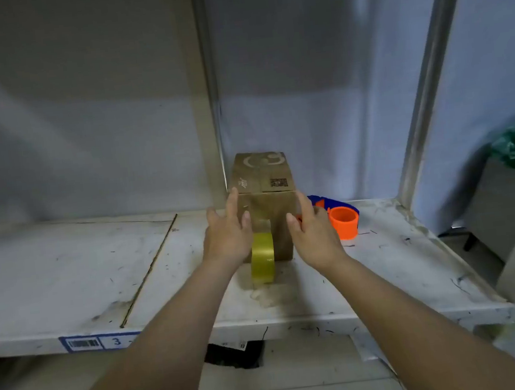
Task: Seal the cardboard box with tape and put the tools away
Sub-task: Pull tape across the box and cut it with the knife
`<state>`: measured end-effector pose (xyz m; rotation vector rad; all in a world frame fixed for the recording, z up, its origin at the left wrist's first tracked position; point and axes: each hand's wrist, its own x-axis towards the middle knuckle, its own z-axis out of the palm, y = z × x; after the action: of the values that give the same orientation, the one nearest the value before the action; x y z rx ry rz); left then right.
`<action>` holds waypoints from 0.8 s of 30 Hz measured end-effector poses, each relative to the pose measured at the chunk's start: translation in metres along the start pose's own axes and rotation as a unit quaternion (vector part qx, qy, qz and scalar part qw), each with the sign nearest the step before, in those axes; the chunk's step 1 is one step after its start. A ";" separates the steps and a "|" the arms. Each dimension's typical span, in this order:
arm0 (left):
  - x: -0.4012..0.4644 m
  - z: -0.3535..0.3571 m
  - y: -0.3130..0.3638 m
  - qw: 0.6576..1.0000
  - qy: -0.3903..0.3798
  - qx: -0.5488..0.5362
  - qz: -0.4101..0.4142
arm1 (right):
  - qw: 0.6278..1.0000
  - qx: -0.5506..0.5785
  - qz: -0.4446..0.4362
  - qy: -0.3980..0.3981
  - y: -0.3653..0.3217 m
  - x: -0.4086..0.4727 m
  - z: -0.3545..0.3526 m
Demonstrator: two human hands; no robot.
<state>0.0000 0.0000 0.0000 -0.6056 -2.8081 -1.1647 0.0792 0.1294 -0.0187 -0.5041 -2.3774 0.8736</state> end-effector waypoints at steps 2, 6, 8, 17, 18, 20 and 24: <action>0.015 0.001 0.004 1.000 0.006 0.015 0.006 | 1.000 -0.004 0.014 -0.018 -0.001 0.016 0.002; 0.040 0.006 0.002 1.000 -0.008 -0.006 0.023 | 0.999 0.012 0.027 -0.036 -0.001 0.044 0.015; 0.047 0.009 0.001 0.999 -0.012 -0.013 0.051 | 0.999 0.013 0.018 -0.041 0.000 0.050 0.020; 0.040 0.018 0.004 0.993 0.071 0.068 0.062 | 0.999 -0.046 -0.005 0.015 0.001 0.048 0.023; 0.038 0.017 0.005 0.992 0.073 0.075 0.067 | 0.998 -0.055 -0.006 0.019 0.001 0.046 0.021; 0.031 0.015 0.007 0.991 0.074 0.086 0.070 | 0.997 -0.077 -0.008 0.027 0.001 0.042 0.017; 0.016 0.011 0.006 0.990 0.078 0.092 0.073 | 0.993 -0.108 -0.009 0.037 -0.004 0.027 0.012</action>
<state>-0.0117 0.0171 -0.0013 -0.6598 -2.6499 -0.8747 0.0504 0.1345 -0.0133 -0.5877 -2.4159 0.5808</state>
